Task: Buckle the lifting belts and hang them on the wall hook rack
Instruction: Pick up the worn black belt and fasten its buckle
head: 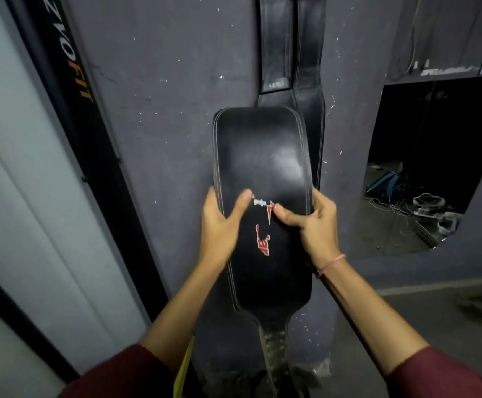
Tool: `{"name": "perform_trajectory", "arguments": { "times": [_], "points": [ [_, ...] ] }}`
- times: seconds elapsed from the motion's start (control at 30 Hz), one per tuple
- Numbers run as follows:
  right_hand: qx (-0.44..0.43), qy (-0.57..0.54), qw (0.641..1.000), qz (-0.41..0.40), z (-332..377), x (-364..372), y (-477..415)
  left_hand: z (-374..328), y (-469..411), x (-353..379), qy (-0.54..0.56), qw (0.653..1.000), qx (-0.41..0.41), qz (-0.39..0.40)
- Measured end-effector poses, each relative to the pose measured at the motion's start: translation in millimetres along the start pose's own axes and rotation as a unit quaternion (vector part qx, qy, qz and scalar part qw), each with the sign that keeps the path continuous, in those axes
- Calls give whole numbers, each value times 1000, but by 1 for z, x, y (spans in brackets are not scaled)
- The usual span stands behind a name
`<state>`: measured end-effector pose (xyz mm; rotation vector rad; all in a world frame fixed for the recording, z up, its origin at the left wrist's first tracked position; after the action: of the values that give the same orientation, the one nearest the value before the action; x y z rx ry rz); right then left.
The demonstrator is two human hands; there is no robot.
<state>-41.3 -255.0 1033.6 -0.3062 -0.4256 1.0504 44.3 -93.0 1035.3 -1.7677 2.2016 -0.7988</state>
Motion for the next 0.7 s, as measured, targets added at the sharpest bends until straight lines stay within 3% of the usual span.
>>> {"name": "perform_trajectory", "arguments": {
  "times": [0.13,0.37,0.57,0.7],
  "points": [
    [-25,29,999,4,16,-1,-19,20,26,5,105,993,-51,-26],
    [-60,62,996,22,11,-8,-10,-6,10,6,103,993,19,-51],
    [73,100,992,26,-80,-23,48,-23,-11,12,92,994,52,-24],
    [38,68,997,16,-44,-18,9,-19,-14,8,117,991,44,-51]
  ]
}}
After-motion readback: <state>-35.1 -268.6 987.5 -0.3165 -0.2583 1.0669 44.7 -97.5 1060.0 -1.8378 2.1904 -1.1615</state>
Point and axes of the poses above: each hand's wrist, its own y-axis away from the middle knuckle, its own x-axis out of the palm, z = x × y, the point moved 8 cm from there along -y, towards the middle knuckle, and after that the axes turned 10 degrees about y, right-handed, at the moved point
